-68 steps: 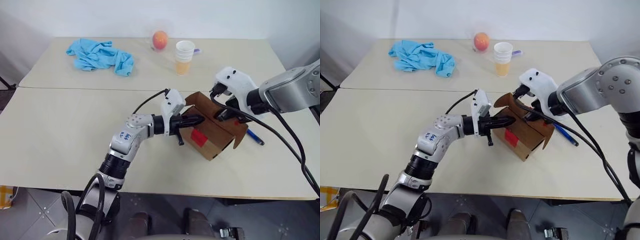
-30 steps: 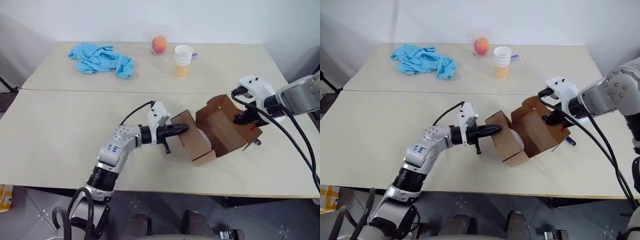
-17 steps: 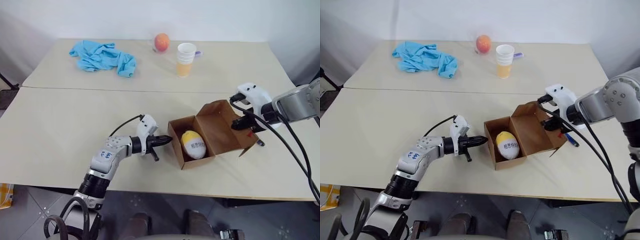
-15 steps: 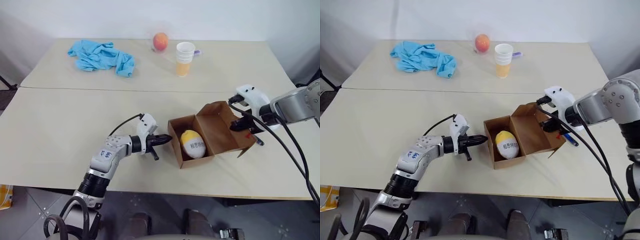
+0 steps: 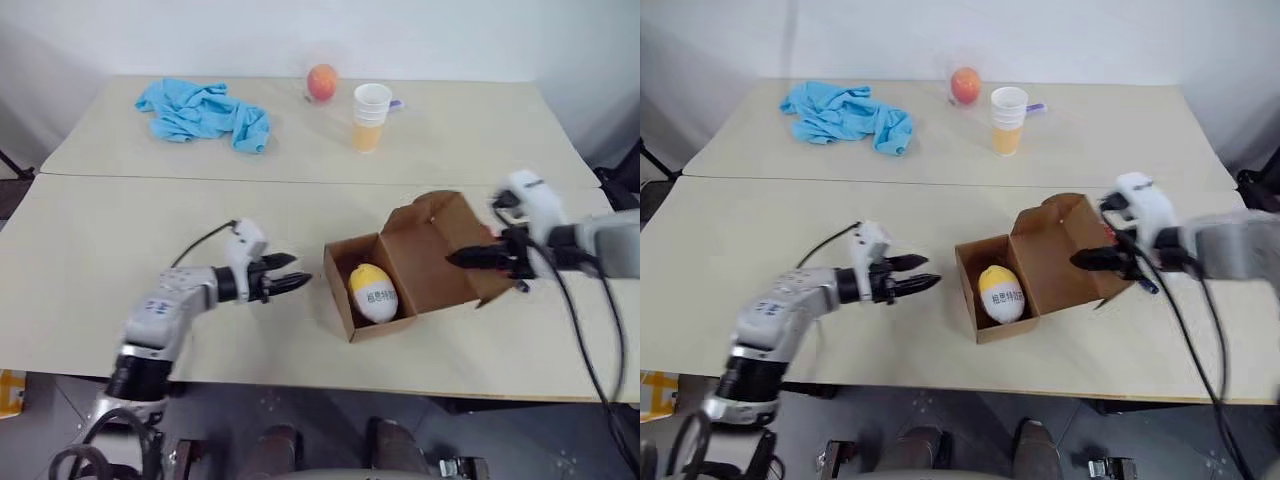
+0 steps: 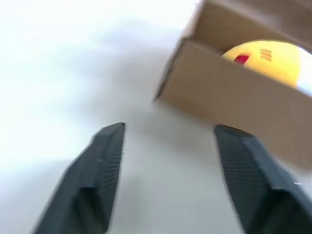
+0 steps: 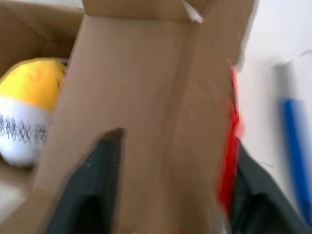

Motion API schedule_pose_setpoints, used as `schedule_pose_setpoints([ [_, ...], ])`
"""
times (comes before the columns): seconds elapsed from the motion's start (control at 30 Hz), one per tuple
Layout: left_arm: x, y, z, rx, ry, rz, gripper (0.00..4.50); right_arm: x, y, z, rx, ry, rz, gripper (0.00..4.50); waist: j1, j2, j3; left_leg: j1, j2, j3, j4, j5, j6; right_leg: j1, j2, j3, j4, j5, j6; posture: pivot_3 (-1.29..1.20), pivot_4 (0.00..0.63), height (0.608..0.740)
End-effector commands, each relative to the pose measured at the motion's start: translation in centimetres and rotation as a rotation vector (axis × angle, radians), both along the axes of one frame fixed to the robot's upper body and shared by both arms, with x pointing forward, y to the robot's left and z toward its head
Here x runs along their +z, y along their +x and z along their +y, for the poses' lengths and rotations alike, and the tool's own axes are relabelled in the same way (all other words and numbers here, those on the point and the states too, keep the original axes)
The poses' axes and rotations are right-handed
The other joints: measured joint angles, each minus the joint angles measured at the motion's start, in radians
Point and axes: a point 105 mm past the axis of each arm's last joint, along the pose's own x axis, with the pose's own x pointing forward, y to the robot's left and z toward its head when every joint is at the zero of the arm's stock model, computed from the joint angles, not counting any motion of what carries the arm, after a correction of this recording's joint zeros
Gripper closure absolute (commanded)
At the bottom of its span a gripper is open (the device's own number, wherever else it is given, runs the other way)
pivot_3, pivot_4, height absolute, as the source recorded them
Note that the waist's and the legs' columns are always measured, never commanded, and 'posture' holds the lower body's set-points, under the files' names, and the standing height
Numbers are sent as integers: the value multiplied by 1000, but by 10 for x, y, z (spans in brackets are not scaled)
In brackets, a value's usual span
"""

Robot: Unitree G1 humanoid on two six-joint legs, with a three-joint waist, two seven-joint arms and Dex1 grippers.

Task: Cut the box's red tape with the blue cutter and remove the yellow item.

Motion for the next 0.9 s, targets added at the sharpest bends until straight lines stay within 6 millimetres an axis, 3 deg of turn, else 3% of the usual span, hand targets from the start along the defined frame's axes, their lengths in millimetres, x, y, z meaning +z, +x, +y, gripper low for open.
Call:
schedule_pose_setpoints([
  [0.03, 13, -21, 23, -68, -31, -46, 89, 29, -13, 1, 223, -12, -250, 577, -6, 0, 0, 2, 0, 3, 0, 0, 1, 1, 0, 1, 0, 0, 0, 0, 150, 740],
  [0.1, 9, -35, 53, -26, -24, -31, 0, 36, -16, -11, 294, 13, -401, 63, -15, -1, 1, 3, 2, 5, 1, -1, 1, 3, 0, 1, -2, 1, 3, 0, 150, 740],
  [0.17, 0, -49, 89, 61, 4, -28, 0, 35, -14, -19, 357, 1, -489, 63, -25, -1, 2, 9, 4, 5, 0, -1, 0, 8, 2, 1, -3, 1, 3, 0, 150, 740],
  [0.27, -11, -72, 125, 162, 8, 6, 0, 30, -18, -16, 466, 14, -530, 63, -30, 0, 2, 19, 5, 10, -7, -1, -1, 13, 2, 5, -6, 1, 3, 0, 150, 740],
  [0.33, -13, -89, 142, 227, -8, 49, 0, 20, -27, -11, 572, 4, -515, 63, -27, 0, 3, 19, 11, 10, -8, 0, -1, 12, 2, 5, -6, 1, 2, 0, 150, 740],
  [0.4, -4, -96, 143, 232, -20, 60, 0, 17, -32, -6, 628, -4, -532, 63, -24, 0, 3, 19, 13, 10, -8, -1, -1, 11, 2, 5, -6, 1, 2, 0, 150, 740],
  [0.5, 25, -89, 128, 174, -51, 36, 0, 19, -41, 1, 671, -3, -553, 63, 1, -1, 4, 18, 12, 7, -8, -1, -2, 12, 2, 4, -7, 2, 1, 0, 150, 740],
  [0.6, 68, -65, 97, 22, -23, 10, 0, 29, -52, 6, 648, 24, -556, 63, 23, -1, 5, 18, 11, 4, -7, 0, -2, 12, 1, 4, -10, 4, -2, 0, 150, 740],
  [0.7, 90, -49, 71, -109, 47, -2, 0, 30, -60, 3, 598, 17, -567, 63, 24, 0, 4, 17, 11, 3, -8, 0, -3, 13, 2, 2, -8, 5, -4, 0, 150, 740],
  [0.83, 113, -14, -21, -408, 155, -53, 0, 22, -79, -14, 503, -12, -526, 63, 38, 1, 3, 17, 4, 6, -9, -1, -1, 12, 2, 1, -7, 5, -4, 0, 150, 740],
  [0.9, 112, -7, -47, -473, 201, -44, 0, 21, -84, -17, 482, -26, -519, 63, 32, 0, 4, 13, 2, 11, -5, -1, 0, 12, 2, -1, -6, 5, -4, 0, 150, 740],
])
